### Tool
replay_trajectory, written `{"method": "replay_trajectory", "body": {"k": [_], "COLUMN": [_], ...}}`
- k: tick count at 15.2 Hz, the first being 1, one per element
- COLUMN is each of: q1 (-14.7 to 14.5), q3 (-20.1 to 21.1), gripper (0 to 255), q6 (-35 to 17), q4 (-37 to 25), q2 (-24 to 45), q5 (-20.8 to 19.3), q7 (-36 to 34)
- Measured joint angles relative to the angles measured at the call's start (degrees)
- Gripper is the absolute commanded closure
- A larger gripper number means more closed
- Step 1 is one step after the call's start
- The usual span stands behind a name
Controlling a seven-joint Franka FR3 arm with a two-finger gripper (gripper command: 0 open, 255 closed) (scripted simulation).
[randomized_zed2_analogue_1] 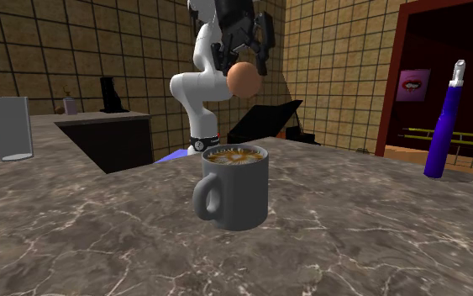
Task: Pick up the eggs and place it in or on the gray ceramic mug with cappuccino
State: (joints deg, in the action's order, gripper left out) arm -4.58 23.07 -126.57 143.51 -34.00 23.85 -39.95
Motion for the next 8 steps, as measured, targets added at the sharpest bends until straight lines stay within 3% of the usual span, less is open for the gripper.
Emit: {"method": "replay_trajectory", "body": {"k": [8], "q1": [5.52], "q3": [1.18], "gripper": [255], "q6": [-2.42], "q4": [-15.24], "q2": [18.09], "q5": [-6.4], "q7": [-0.15]}}
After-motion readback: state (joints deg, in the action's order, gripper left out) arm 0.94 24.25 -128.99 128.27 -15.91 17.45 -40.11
